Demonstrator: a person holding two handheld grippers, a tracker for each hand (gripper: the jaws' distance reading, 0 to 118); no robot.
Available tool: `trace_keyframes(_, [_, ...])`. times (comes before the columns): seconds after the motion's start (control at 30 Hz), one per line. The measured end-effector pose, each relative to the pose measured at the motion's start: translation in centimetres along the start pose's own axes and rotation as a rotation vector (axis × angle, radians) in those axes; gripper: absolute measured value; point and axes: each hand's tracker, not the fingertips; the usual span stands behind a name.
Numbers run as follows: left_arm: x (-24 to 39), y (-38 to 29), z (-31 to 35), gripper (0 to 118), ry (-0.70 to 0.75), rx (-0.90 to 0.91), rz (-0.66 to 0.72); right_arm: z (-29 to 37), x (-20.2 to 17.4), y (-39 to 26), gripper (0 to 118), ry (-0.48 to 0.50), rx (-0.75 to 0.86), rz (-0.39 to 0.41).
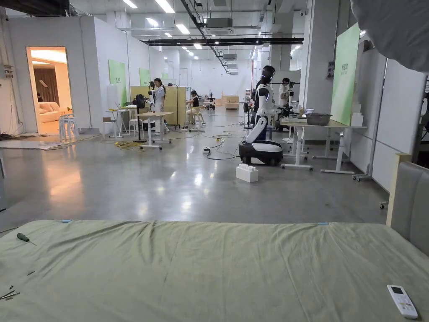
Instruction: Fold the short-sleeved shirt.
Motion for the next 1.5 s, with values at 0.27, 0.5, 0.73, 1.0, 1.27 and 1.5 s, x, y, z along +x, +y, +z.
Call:
trace_keyframes(0.27, [-0.1, 0.0, 0.0, 118, -0.001, 0.002, 0.007, 0.0, -0.2, -0.1, 118, 0.01, -0.003, 0.007])
trace_keyframes(0.5, [-0.1, -0.2, 0.1, 118, -0.003, -0.007, 0.012, 0.0, -0.4, 0.0, 118, 0.014, -0.003, 0.009])
trace_keyframes(0.73, [-0.1, -0.3, 0.1, 118, -0.003, -0.013, 0.013, 0.0, -0.5, 0.2, 118, 0.015, -0.003, 0.014])
trace_keyframes(1.0, [-0.1, 0.0, 0.1, 118, -0.005, -0.01, 0.02, -0.6, -1.0, 0.4, 118, 0.002, -0.022, 0.036])
trace_keyframes(1.27, [-0.2, 0.6, 0.4, 118, -0.023, -0.016, 0.064, -1.6, -3.2, 1.6, 118, -0.183, -0.214, -0.03])
trace_keyframes(1.5, [-0.3, 1.2, 0.4, 118, -0.028, -0.005, 0.083, -1.7, -4.5, 1.2, 118, -0.156, -0.206, -0.078])
